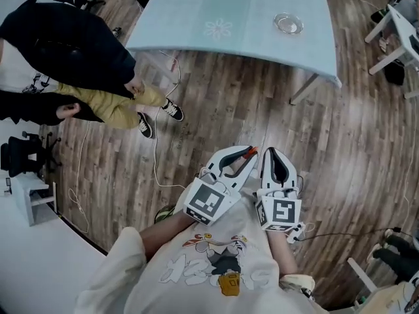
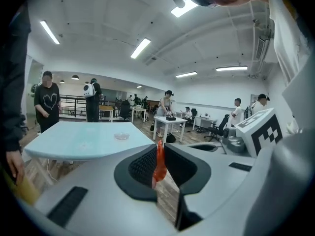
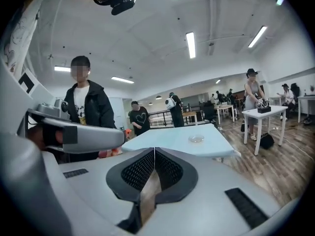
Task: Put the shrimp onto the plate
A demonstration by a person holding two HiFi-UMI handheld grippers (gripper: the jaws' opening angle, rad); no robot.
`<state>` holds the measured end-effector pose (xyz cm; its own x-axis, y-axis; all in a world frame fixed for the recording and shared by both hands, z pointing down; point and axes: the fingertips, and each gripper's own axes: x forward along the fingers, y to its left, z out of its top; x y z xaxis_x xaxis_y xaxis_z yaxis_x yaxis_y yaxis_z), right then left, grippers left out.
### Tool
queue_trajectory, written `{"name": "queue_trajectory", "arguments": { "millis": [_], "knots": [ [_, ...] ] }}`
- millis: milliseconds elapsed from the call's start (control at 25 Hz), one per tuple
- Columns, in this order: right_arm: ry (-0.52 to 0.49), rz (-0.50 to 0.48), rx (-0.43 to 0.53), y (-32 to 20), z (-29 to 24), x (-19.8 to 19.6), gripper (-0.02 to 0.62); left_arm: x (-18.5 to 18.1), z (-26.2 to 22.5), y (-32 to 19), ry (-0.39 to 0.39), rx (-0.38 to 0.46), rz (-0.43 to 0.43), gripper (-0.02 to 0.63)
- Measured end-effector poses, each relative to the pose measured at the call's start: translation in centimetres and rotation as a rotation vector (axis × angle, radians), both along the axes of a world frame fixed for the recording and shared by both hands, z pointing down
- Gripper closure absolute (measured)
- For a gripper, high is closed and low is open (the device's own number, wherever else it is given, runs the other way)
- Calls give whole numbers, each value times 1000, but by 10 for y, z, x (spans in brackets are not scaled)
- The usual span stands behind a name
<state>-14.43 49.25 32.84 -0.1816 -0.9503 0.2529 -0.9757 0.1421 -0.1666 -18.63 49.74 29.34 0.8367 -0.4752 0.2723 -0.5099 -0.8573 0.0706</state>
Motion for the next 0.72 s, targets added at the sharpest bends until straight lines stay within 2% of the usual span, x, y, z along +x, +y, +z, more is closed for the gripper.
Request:
{"name": "queue_trajectory", "arguments": {
  "millis": [120, 240, 400, 560, 720],
  "knots": [
    [-32, 5, -3, -4, 9, 8, 572, 12, 5, -6, -6, -17, -19, 552],
    [-69, -2, 5, -4, 11, 14, 572, 24, 4, -13, 1, -75, -57, 552],
    [-88, -20, -55, -13, 24, 22, 572, 44, 14, -26, 0, -52, -10, 552],
    [-76, 34, -59, -52, 31, 45, 572, 64, 20, -69, 10, -26, 36, 552],
    [-42, 51, -92, -102, 35, 48, 572, 63, 24, -125, 19, -47, 43, 552]
  ]
}}
